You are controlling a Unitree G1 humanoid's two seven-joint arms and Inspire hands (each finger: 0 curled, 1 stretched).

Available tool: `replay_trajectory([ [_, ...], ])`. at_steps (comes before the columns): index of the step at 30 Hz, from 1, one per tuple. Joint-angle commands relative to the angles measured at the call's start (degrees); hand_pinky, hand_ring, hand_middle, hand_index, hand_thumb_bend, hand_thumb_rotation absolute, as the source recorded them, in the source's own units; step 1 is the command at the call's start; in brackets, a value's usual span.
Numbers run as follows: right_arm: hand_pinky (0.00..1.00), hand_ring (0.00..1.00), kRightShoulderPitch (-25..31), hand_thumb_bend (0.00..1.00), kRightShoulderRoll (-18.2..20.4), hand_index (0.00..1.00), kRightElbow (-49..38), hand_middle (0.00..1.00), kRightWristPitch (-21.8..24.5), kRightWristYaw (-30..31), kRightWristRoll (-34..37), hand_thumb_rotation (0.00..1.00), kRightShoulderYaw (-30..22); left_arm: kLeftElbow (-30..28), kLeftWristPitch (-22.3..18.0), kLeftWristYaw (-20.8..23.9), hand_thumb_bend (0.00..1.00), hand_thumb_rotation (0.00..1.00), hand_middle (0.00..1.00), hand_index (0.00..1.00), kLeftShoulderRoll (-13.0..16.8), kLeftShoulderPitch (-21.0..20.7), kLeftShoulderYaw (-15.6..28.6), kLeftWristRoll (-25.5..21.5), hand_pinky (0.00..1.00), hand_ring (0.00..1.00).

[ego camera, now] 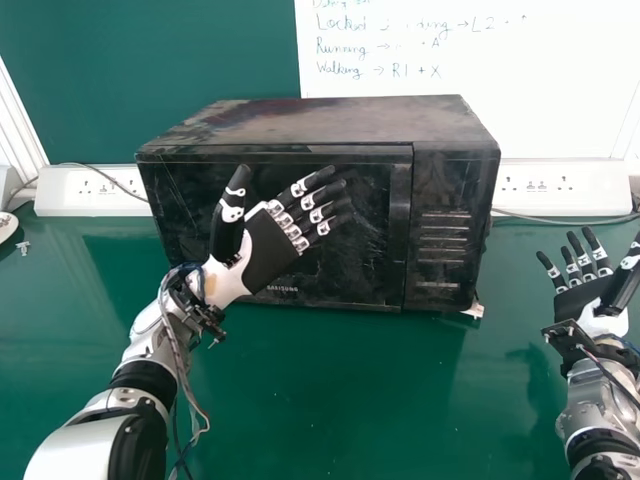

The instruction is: Open the door of oven

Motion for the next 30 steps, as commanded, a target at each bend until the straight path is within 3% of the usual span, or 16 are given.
replay_trajectory([
  [1, 0.98, 1.0, 0.31, 1.0, 0.44, 1.0, -0.61, 1.0, -0.43, -0.01, 0.19, 0.96, -0.03, 0.07, -0.24, 0.54, 0.91, 0.84, 0.88, 0.88, -0.61, -0.4, -1.08, 1.0, 0.64, 0.82],
  [30, 0.98, 1.0, 0.32, 1.0, 0.61, 0.99, -0.75, 1.0, -0.7, -0.27, 0.28, 0.97, -0.02, 0.78, -2.21, 12.25, 0.94, 0.82, 0.89, 0.88, -3.6, -0.46, -4.52, 7.21, 0.63, 0.83],
])
